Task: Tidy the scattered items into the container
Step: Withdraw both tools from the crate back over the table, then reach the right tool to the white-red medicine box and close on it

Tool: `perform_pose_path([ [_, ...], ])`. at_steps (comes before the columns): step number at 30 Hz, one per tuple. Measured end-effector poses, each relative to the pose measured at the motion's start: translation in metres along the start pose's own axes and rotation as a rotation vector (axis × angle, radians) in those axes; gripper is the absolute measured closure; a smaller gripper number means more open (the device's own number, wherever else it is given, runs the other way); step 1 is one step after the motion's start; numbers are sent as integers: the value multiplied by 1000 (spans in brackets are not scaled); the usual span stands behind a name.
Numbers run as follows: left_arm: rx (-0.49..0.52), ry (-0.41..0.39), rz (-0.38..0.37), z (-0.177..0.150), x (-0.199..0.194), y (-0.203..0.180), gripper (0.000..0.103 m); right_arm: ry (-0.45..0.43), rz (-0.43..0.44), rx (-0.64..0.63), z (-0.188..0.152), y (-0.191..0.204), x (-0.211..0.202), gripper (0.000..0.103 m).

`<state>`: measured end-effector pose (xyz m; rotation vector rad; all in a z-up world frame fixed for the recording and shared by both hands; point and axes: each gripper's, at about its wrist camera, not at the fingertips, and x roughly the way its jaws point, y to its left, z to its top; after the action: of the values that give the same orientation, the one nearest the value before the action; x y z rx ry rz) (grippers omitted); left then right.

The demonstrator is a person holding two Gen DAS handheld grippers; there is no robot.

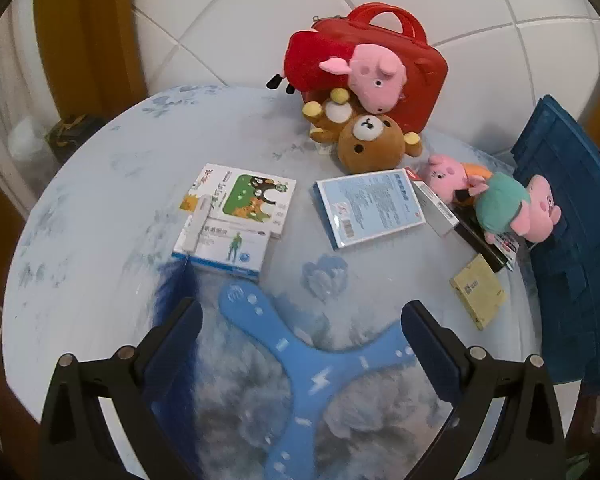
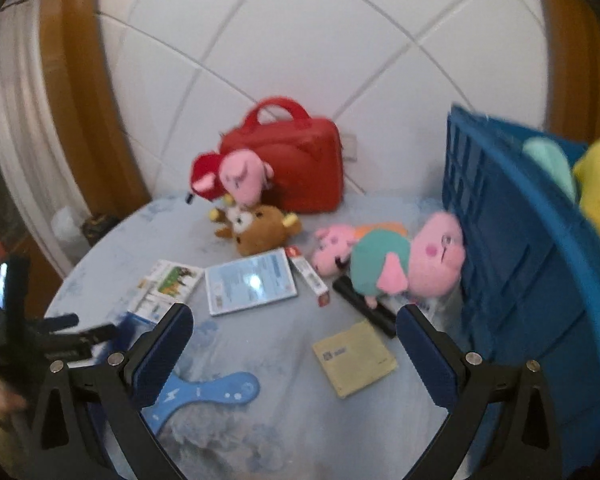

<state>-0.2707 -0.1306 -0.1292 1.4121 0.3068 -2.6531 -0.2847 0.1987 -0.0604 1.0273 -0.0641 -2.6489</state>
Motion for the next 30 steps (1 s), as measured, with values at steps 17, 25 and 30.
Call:
perform_pose_path([
  [17,95,97,3,59,93,1,2,203,-83,100,1,-12,121,0],
  [25,127,149,12,94,155,-20,2,287,-48,85,18,-19,196,13],
  [30,143,198,14,110,201,-29,2,353,-43,79,18,-22,247,38],
])
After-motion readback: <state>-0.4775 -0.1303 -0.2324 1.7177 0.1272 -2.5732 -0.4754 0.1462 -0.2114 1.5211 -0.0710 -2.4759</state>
